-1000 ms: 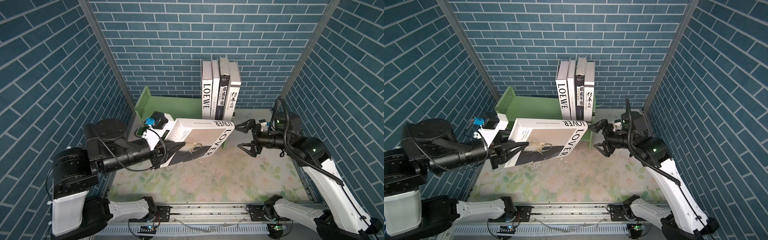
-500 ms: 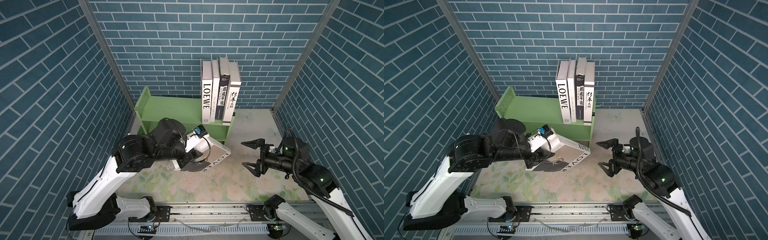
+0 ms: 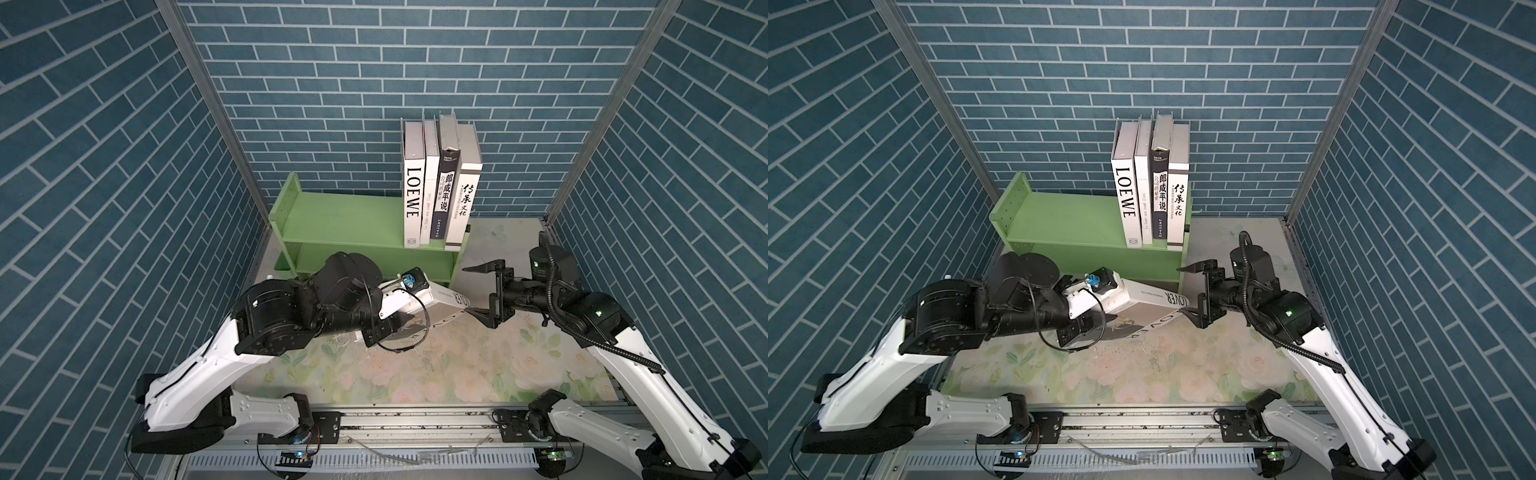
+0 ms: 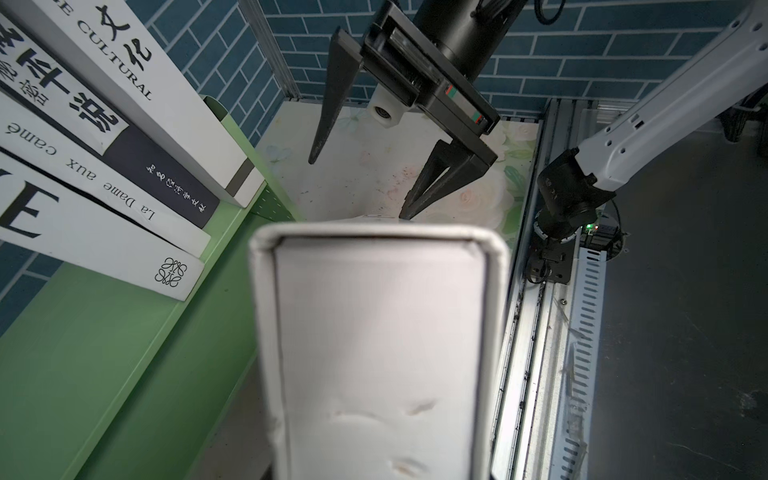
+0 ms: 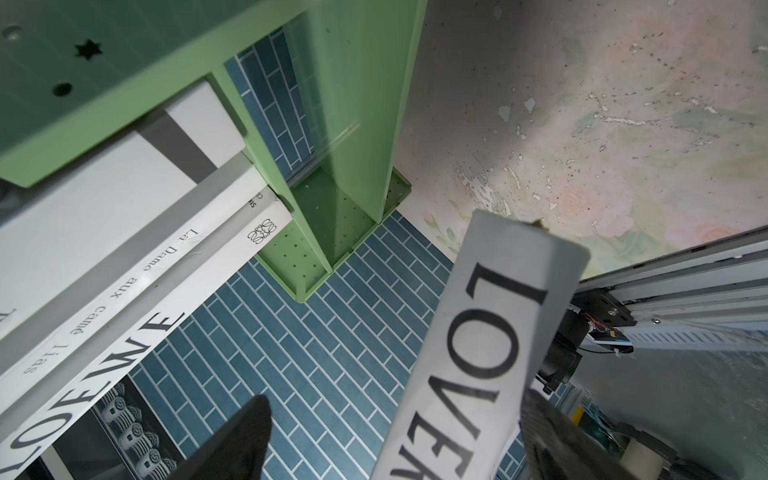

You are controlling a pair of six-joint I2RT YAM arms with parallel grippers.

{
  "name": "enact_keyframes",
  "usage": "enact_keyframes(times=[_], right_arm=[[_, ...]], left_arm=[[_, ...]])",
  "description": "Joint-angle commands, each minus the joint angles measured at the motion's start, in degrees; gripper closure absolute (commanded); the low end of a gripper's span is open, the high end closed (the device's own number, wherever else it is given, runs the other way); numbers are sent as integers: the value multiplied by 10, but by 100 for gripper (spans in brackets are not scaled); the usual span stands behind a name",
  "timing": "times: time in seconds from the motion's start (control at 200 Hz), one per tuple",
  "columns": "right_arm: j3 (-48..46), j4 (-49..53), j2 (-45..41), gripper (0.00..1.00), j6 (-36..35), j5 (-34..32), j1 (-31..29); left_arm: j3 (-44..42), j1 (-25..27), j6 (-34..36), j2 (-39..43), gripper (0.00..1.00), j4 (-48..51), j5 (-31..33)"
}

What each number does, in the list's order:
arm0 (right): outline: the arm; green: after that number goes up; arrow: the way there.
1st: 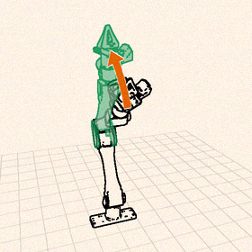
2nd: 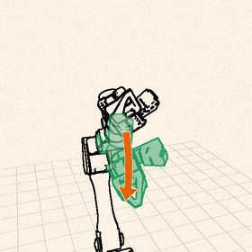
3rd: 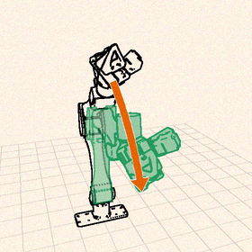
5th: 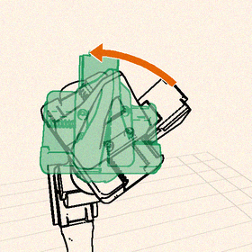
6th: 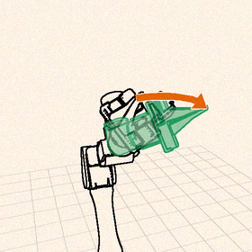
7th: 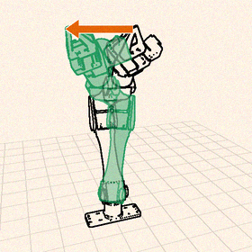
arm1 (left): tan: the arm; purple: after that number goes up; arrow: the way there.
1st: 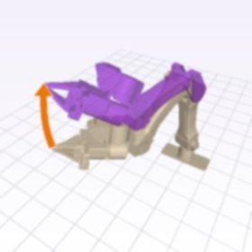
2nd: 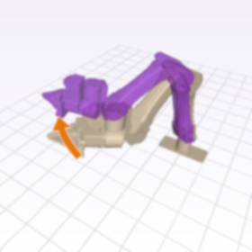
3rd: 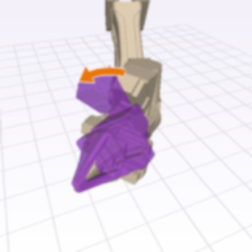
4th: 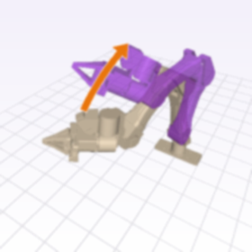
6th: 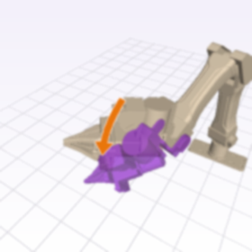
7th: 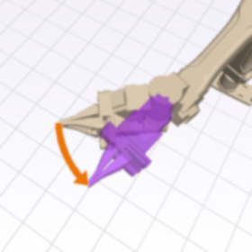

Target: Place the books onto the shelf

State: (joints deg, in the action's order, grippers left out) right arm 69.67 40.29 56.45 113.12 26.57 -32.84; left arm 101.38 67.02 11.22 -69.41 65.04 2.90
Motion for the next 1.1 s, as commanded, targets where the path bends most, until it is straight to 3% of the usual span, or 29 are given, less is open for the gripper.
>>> enact_keyframes(times=[0.0, 0.325, 0.55, 0.805, 1.0, 1.095], right_arm=[[15, 0, 11, 8, 38, 8, -7], [-22, -19, 24, 13, 71, 21, -32], [-39, 59, -28, 15, 77, 17, -16], [-100, -78, -17, 15, 92, -16, -17], [-93, -102, 6, 14, 80, -25, -17], [-95, -94, 11, 19, 81, -26, -17]], left_arm=[[-34, 17, 39, 22, 94, -80, 27], [-68, 20, 75, 33, 95, -138, 52], [-120, 35, 92, 43, 96, -143, 106], [-118, 48, 88, 55, 97, -151, 93], [-118, 60, 73, 57, 97, -146, 78], [-120, 65, 73, 61, 97, -147, 81]])
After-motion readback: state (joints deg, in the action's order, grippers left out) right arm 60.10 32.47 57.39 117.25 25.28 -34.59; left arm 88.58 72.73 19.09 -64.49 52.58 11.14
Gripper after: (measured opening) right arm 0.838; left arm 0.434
